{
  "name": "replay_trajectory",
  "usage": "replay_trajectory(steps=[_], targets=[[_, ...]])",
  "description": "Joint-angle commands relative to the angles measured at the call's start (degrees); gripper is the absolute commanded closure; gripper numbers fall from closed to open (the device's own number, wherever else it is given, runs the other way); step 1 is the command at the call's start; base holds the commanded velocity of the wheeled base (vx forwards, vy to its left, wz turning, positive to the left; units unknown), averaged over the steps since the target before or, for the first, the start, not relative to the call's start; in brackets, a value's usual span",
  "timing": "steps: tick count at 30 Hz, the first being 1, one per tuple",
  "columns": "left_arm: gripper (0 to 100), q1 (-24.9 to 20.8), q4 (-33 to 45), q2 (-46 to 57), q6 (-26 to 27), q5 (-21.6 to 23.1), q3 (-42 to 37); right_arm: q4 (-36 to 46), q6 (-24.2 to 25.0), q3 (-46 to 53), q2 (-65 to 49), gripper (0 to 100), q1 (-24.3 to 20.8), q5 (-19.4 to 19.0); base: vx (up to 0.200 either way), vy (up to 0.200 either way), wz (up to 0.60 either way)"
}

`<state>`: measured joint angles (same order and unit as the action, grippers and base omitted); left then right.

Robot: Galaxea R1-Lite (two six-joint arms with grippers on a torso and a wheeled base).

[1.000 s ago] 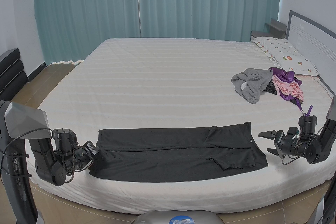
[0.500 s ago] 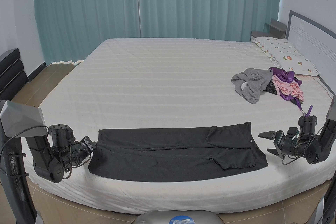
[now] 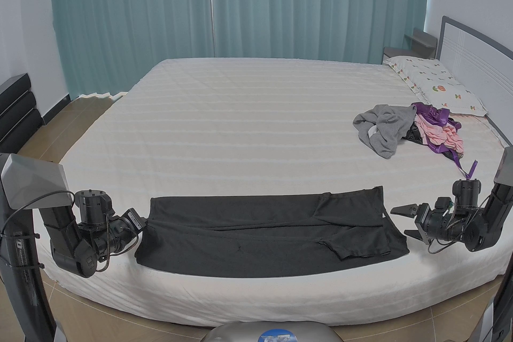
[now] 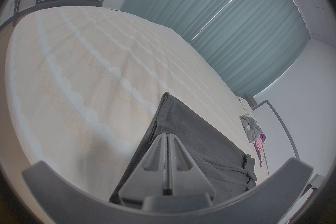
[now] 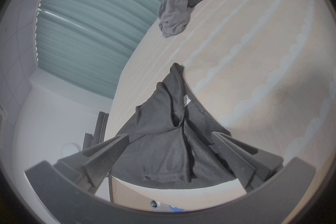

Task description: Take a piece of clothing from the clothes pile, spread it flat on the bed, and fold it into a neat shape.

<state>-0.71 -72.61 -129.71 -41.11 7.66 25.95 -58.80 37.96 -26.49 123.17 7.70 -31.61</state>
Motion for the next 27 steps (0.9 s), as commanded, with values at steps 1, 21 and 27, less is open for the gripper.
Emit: replay_trajectory(steps=[1,21,27], targets=[[100,-0.08,-0.08,-0.72,-0.11,0.08,0.06,0.00,-1.84,-1.20,2.86,0,-0.32,-0.73,0.000,0.000,0.00],[100,0.00,-0.08,-1.86,-0.38,0.17,0.85,-10.64,-2.54,-2.69,7.26,0,-1.02,-3.81,0.000,0.000,0.00],[100,0.00,-0.08,-2.30,-0.38,0.17,0.85,-10.99,-3.51,-1.20,8.49,0,-3.75,-3.99,0.000,0.000,0.00]])
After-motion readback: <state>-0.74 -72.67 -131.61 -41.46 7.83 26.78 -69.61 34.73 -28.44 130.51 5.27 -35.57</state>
